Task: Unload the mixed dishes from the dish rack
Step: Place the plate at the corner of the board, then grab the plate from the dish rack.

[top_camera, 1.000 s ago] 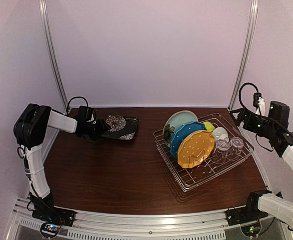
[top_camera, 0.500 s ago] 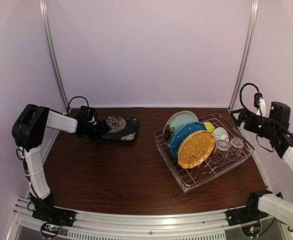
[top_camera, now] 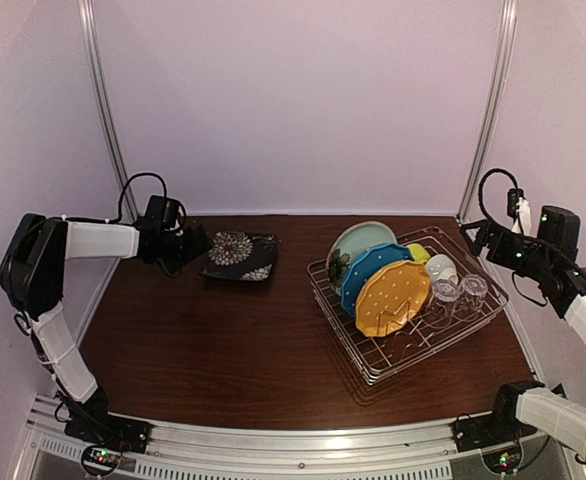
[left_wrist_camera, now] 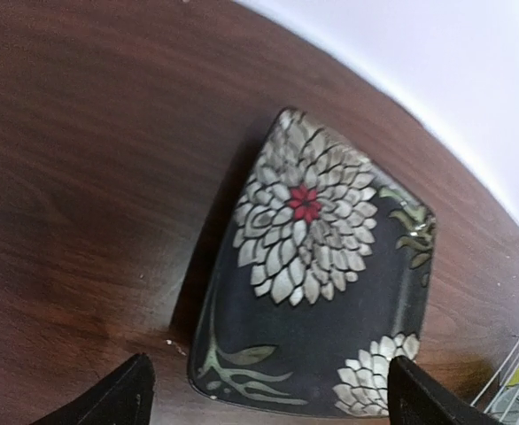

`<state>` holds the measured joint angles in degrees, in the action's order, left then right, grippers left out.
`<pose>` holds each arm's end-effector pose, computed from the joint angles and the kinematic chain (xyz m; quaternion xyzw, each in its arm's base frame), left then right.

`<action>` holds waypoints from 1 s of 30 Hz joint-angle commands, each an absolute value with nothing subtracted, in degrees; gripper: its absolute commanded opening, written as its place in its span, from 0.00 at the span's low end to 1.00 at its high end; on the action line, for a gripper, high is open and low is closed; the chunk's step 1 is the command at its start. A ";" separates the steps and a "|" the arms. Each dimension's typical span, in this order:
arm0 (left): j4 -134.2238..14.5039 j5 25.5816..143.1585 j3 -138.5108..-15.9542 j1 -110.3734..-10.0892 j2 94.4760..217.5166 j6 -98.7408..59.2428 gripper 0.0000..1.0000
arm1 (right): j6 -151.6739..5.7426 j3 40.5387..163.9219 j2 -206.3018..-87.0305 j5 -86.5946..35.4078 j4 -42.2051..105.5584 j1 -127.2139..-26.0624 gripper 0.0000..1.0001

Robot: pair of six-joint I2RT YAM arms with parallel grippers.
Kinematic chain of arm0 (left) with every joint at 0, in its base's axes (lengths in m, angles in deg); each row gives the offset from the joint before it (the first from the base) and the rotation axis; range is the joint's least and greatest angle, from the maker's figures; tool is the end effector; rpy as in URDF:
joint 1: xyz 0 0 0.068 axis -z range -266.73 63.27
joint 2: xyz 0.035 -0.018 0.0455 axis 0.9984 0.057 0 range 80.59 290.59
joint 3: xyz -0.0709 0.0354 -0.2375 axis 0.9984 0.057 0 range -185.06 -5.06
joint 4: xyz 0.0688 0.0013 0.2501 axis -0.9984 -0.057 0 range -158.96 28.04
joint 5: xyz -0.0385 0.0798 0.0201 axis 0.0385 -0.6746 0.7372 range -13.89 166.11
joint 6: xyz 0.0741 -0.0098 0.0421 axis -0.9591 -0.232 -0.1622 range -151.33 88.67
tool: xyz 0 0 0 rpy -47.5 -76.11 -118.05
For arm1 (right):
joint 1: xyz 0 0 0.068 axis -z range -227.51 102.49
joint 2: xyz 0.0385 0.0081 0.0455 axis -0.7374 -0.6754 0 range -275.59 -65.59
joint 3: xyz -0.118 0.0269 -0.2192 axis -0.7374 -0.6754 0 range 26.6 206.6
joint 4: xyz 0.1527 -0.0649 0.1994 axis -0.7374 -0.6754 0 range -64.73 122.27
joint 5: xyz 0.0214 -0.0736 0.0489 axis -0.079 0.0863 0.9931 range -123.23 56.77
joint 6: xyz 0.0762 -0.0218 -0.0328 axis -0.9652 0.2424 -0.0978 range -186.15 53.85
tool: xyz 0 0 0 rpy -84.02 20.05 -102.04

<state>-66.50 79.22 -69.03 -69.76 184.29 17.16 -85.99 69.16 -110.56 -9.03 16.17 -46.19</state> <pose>0.3901 -0.1233 0.1340 -0.2400 0.8893 -0.2311 0.3133 0.2311 0.0256 0.2881 0.0253 0.8026 0.2598 0.5364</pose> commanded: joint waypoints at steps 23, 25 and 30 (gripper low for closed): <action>-69.19 74.93 -84.34 -39.43 170.06 -17.18 0.96 | -83.54 67.21 -110.61 -6.66 14.87 -46.04 1.00; -71.14 74.04 -87.09 -36.65 172.61 -18.67 0.95 | -83.62 67.20 -110.74 -6.74 14.94 -46.07 1.00; -74.70 72.89 -93.66 -30.94 179.04 -21.78 0.91 | -84.09 67.03 -110.29 -7.09 15.48 -46.08 1.00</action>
<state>-71.00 74.28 -89.57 -34.37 174.67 -17.02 -84.13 67.11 -110.67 -7.45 15.34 -46.19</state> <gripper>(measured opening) 0.917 0.996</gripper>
